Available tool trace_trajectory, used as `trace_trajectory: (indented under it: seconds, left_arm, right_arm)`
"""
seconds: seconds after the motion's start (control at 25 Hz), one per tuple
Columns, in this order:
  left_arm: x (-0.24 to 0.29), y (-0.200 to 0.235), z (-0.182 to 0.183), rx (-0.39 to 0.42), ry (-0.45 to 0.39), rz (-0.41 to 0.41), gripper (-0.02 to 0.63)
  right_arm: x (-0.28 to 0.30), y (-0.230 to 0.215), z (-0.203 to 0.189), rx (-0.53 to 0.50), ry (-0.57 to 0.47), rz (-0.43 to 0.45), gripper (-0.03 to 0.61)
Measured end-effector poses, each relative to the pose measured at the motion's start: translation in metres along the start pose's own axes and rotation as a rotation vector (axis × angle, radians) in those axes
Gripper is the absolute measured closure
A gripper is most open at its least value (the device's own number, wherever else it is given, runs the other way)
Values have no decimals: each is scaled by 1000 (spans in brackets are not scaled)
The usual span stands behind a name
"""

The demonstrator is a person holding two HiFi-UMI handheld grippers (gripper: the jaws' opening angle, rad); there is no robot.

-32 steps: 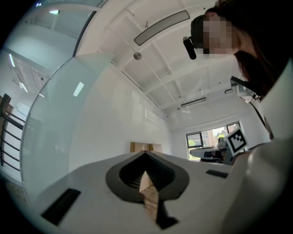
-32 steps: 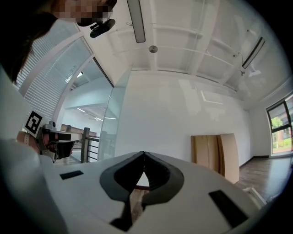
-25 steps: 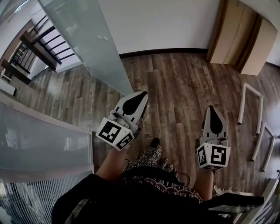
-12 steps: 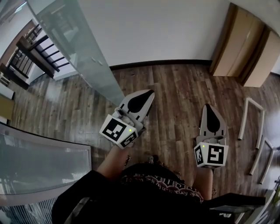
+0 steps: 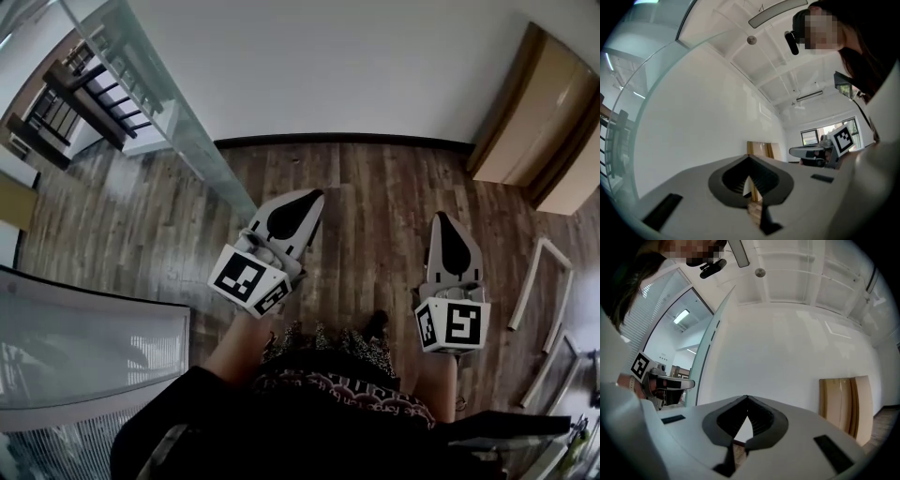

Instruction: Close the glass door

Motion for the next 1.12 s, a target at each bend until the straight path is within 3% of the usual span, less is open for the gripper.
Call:
trace_trajectory:
  seconds: [0.16, 0.44, 0.64, 0.8, 1.12]
  left_arm:
    - [32, 25, -9, -2, 23, 90, 612]
    - [103, 79, -6, -15, 31, 326, 612]
    - [128, 104, -4, -14, 31, 473, 612]
    - [123, 127, -3, 1, 59, 598, 612]
    - [108, 201, -13, 36, 46, 723, 612]
  right_arm:
    - [60, -16, -11, 11, -1, 109, 575]
    - [184, -38, -10, 7, -11, 412, 575]
    - [249, -44, -15, 38, -23, 545, 575]
    - [295, -25, -26, 97, -11, 646, 575]
    - [364, 50, -19, 96, -77, 826, 575]
Point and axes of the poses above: the fingertips, and each gripper's own axes: x forward along the fingers, y to its left, z out of its top, the point moved 3 cm from there along -x, backward along the fingers, and after that the axes turned 14 degrees about -z, right-handed, at the moved point
